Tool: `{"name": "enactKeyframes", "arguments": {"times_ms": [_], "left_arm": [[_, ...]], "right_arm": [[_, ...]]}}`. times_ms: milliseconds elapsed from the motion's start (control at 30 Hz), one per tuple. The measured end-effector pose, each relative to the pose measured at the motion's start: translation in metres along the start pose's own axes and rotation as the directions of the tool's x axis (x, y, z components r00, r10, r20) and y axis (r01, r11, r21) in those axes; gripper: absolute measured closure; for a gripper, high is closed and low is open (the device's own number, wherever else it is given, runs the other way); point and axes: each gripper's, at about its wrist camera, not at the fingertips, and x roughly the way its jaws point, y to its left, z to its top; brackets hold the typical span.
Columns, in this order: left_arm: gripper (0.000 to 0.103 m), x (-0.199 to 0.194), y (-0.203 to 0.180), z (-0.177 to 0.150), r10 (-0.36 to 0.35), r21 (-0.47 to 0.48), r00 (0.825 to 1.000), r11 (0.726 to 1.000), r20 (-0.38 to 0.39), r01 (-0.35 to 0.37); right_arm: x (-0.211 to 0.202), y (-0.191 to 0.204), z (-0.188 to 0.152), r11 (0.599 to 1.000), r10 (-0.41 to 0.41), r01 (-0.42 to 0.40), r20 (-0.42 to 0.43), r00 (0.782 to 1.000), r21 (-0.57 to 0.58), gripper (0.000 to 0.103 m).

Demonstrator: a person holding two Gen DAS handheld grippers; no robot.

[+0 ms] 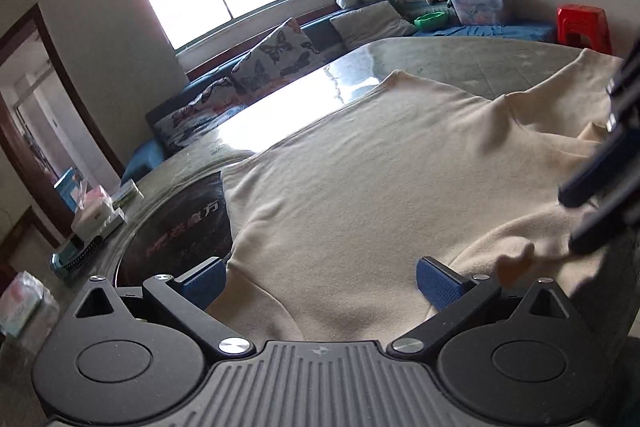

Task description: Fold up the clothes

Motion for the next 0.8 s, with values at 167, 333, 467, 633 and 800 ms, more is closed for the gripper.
{"name": "enactKeyframes", "arguments": {"times_ms": [167,333,467,633,800], "left_arm": [[0.0,-0.004,0.005,0.008,-0.011,-0.029,1.0,1.0,0.013,0.012],[0.0,-0.003,0.002,0.022,-0.03,-0.054,0.999,0.998,0.036,0.032],[0.0,0.003,-0.009,0.026,-0.063,-0.047,0.998,0.997,0.029,0.064],[0.0,0.004,-0.022,0.025,-0.09,-0.015,0.996,0.996,0.027,0.091],[0.0,-0.001,-0.023,0.03,-0.098,-0.01,0.995,0.995,0.036,0.098]], "right_arm": [[-0.003,-0.012,-0.004,0.997,-0.031,0.03,0.014,0.999,0.072,0.08],[0.0,-0.017,-0.013,0.995,-0.03,0.031,-0.013,0.999,0.094,0.08],[-0.021,-0.026,-0.014,0.988,-0.084,0.077,0.048,0.995,0.132,0.08],[-0.04,-0.052,-0.024,0.953,-0.216,0.196,0.066,0.974,0.231,0.08],[-0.048,-0.081,-0.041,0.88,-0.385,0.361,0.019,0.923,0.309,0.08]]}}
